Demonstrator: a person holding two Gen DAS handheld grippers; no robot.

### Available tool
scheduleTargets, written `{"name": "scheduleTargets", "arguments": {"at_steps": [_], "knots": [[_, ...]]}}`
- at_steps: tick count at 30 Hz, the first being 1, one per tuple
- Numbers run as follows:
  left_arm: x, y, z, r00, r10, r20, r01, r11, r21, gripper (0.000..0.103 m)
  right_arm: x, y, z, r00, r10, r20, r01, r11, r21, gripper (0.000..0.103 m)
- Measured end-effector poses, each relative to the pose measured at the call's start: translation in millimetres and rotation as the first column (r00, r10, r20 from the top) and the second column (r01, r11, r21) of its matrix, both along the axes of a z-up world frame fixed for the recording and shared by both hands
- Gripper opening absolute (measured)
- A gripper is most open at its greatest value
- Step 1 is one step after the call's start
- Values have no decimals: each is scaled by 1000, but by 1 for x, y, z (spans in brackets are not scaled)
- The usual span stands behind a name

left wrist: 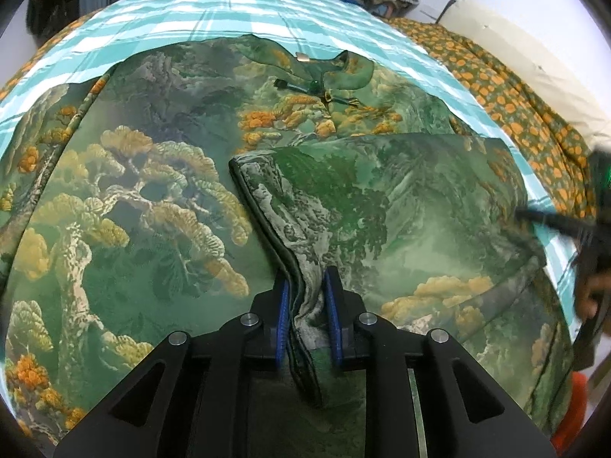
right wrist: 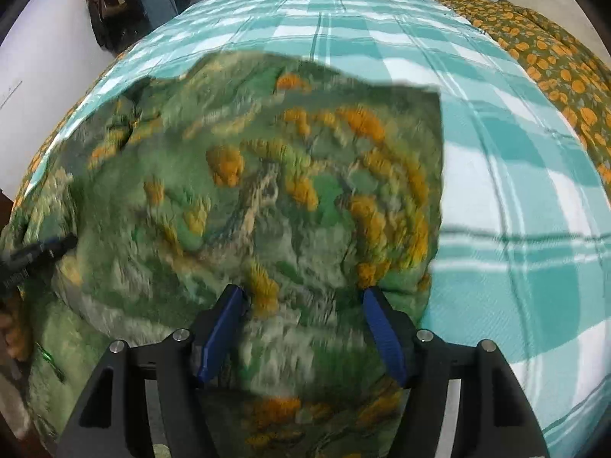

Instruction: Fold large clothes

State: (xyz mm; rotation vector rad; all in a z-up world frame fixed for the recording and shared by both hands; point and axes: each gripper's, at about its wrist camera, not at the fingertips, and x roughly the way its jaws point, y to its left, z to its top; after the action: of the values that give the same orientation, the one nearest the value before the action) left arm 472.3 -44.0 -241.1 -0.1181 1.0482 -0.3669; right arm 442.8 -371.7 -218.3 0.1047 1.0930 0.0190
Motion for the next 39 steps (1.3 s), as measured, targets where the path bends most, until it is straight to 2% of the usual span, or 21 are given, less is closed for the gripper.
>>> {"name": "scheduleTargets", "arguments": {"at_steps": [2, 5, 8, 13, 16, 21, 26, 30, 31, 33, 35, 37, 39], "knots": [[0, -1, 0, 1000, 1, 5, -1, 1000, 2, 19, 21, -8, 16, 998, -26, 57, 26, 1000, 4, 68], [-1, -1, -1, 1000, 0, 8, 0, 1000, 5, 19, 55, -14, 23, 995, -44, 89, 43, 999, 16, 68], [-1, -2, -1, 1000, 2, 20, -2, 1000, 10, 19, 83, -19, 6, 994, -84, 70, 82, 996, 29, 67], [-3, -5, -3, 999, 1, 38, -2, 1000, 25, 19, 95, -25, -43, 988, -155, 2, 154, 986, 64, 67], [-3, -2, -4, 999, 2, 36, -3, 1000, 16, 19, 91, -19, -42, 988, -151, 16, 150, 988, 40, 67], [-3, -2, -4, 999, 3, 40, -4, 1000, 16, 20, 66, -18, -27, 992, -126, 1, 126, 990, 66, 67], [-5, -2, -4, 999, 3, 43, -4, 1000, 28, 20, 5, -8, -16, 995, -95, 29, 93, 994, 59, 67], [-6, -5, 0, 999, 0, 46, -2, 999, 42, 20, -42, 10, -10, 997, -63, 40, 63, 998, 9, 67], [-6, -4, 2, 999, -1, 46, -1, 999, 41, 21, -56, 15, -8, 997, -65, 43, 65, 998, 7, 67], [-10, -1, 9, 999, 12, 44, -14, 999, 51, 32, -80, 23, -2, 996, -70, 54, 71, 997, -19, 67], [-18, 5, 20, 998, 46, 47, -49, 996, 69, 58, -106, 32, 2, 996, -72, 44, 72, 997, 3, 67], [-34, 14, 32, 996, 69, 62, -73, 995, 71, 70, -131, 40, 7, 993, -93, 72, 91, 995, 27, 67], [-54, 27, 42, 995, 79, 67, -82, 995, 56, 75, -159, 54, 13, 988, -99, 118, 99, 995, 12, 67]]}}
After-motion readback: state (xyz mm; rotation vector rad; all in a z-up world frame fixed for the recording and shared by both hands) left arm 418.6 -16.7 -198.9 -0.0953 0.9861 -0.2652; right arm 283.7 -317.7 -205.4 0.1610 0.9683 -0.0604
